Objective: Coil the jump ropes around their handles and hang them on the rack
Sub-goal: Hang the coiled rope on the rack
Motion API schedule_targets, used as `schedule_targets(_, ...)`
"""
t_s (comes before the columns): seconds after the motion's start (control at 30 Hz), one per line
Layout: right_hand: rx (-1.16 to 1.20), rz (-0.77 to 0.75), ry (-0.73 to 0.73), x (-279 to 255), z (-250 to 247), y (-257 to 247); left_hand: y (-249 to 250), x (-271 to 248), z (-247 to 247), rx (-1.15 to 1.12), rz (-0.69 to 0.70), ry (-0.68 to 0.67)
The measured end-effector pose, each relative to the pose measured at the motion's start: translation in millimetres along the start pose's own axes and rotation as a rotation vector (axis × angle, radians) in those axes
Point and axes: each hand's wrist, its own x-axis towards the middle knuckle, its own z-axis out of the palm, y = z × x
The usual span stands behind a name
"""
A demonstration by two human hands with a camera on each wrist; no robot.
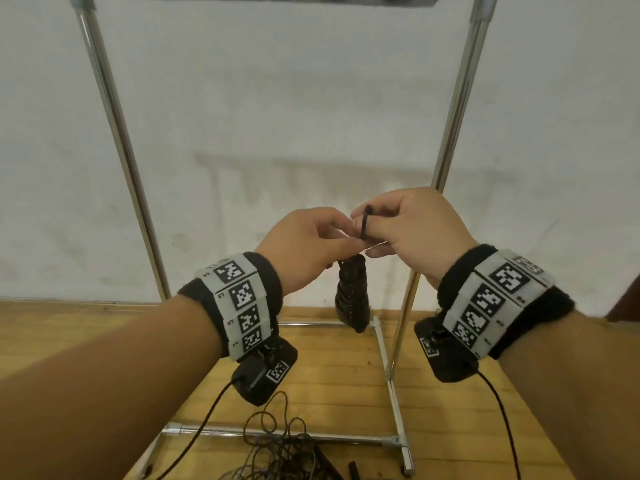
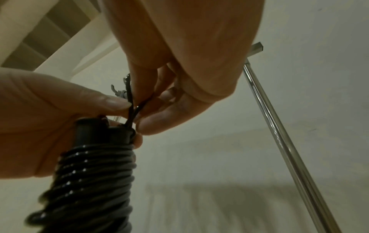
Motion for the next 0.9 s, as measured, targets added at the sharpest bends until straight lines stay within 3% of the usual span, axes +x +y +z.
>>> schedule_targets(0.1, -0.005, -0.022, 0.043, 1.3, -10.8, -17.3, 22.4, 7.1, -4.6, 0.072, 0.074, 0.067)
schedule_targets(0.4, -0.048, -0.088, 0.078, 7.3, -31.5, -67.6, 76.2, 23.6, -24.7, 0.221, 0.163, 0.07)
schedule_targets(0.63, -0.047, -0.218, 0.177, 21.1, -65.1, -106.8, 117.4, 43.2, -54.6, -0.178, 0.197, 0.076)
schedule_targets(0.73, -0.035, -0.216, 0.221, 28.0, -72.7, -110.3, 128.3, 54.2, -47.9, -0.182, 0.213, 0.087)
schedule_targets(0.9, -0.016, -0.202, 0.16, 37.8, -79.8, -104.8, 143.2, 80.0, -42.8, -0.143, 0.262, 0.15)
